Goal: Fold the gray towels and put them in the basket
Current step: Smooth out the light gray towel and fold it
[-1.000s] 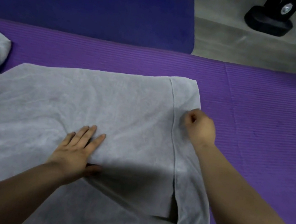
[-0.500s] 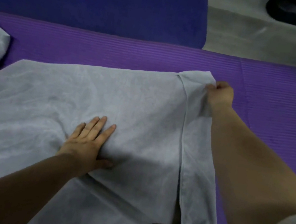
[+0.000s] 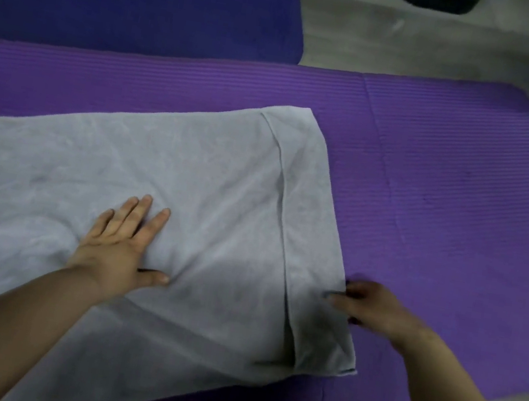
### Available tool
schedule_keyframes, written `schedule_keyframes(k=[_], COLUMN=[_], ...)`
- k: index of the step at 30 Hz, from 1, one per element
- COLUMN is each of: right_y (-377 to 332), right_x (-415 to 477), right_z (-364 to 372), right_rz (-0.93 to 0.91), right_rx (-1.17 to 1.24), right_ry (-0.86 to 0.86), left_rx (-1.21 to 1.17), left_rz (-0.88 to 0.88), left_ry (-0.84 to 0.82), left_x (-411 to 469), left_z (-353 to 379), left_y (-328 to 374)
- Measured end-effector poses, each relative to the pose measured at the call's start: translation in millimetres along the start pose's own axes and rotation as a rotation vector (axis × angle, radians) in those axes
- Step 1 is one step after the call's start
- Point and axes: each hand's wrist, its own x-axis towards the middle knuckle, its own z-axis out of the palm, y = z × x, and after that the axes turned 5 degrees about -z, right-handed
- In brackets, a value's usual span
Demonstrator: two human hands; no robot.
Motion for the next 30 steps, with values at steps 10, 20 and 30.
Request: schedule_keyframes(k=[10, 20, 30], right_y=[38.2, -111.4, -305.4], right_x=[-16.7, -2.7, 25.5], right_z=[-38.2, 12.8, 283.1], right_rz=[0.107, -0.188, -0.650], right_rx=[-0.183, -0.310, -0.990], right_ry=[0.312, 0.266, -0.167], left_rx=[-0.051, -0.273, -1.122], left_rz=[0.271, -0.101, -0.636], left_ry=[-0.035, 0.052, 0.318], left_x=[-6.1, -56.3, -75.4], left_z=[-35.5, -47.8, 36.7], left_y=[36.3, -171.2, -345.1])
